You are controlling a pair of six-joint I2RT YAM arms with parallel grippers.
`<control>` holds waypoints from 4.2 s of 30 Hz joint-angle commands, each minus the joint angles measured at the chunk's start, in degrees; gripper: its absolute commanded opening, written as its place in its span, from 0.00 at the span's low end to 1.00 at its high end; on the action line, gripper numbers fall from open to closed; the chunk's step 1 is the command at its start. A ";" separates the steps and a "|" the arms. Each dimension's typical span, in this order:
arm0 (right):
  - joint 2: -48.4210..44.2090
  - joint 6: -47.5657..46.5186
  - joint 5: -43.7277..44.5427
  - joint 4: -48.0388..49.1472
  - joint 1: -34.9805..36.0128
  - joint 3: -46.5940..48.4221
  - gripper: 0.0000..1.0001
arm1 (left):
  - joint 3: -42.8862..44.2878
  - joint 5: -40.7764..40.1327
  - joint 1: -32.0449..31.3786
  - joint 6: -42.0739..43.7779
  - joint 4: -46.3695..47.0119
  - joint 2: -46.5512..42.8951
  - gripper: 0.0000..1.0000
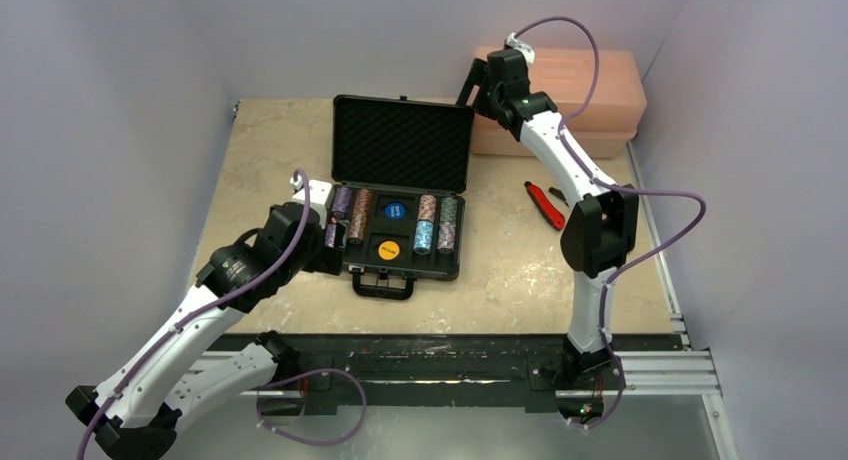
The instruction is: Pack up texas hold em set
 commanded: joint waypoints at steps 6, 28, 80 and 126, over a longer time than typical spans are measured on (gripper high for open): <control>2.73 12.16 -3.69 -0.34 -1.69 2.91 0.87 | -0.23 1.05 1.02 1.16 2.11 -0.86 0.88; 6.44 11.66 -14.37 3.17 -2.37 4.02 0.66 | -0.54 2.59 1.91 1.42 2.68 -1.72 0.87; -20.64 7.41 -14.02 10.57 11.35 -30.49 0.57 | -0.79 2.29 2.97 1.25 2.62 -2.51 0.86; -26.65 14.06 -6.66 14.67 25.94 -52.65 0.52 | -2.13 10.85 2.98 3.46 7.22 -8.85 0.86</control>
